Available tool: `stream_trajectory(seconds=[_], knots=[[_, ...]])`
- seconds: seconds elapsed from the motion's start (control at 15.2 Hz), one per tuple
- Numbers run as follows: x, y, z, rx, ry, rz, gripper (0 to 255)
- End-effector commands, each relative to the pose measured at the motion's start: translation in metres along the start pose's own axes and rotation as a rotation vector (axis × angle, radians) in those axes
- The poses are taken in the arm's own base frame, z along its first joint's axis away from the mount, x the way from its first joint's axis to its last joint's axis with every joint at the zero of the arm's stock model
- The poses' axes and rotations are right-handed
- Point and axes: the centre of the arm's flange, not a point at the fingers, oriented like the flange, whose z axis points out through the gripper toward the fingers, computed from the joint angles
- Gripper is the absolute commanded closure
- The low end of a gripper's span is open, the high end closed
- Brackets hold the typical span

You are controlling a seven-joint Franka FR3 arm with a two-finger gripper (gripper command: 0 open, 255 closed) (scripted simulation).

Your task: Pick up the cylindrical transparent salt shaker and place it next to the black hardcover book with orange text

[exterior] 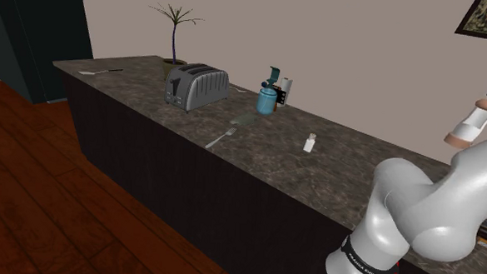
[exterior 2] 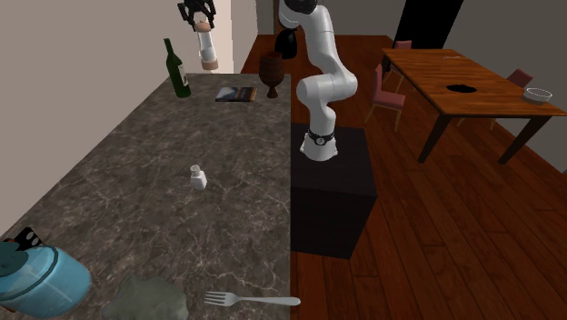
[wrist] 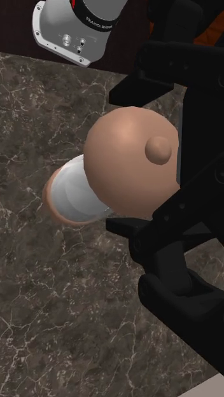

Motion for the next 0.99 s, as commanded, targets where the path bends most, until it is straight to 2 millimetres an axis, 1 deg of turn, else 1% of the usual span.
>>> stream_trajectory(seconds=[0.0,0.07,0.92], knots=[[-0.022,0.02,-0.001,0.004,-0.003,0.001,255],[-0.028,0.024,-0.001,0.004,-0.003,0.001,255],[-0.028,0.036,0.066,0.004,-0.003,0.001,255]])
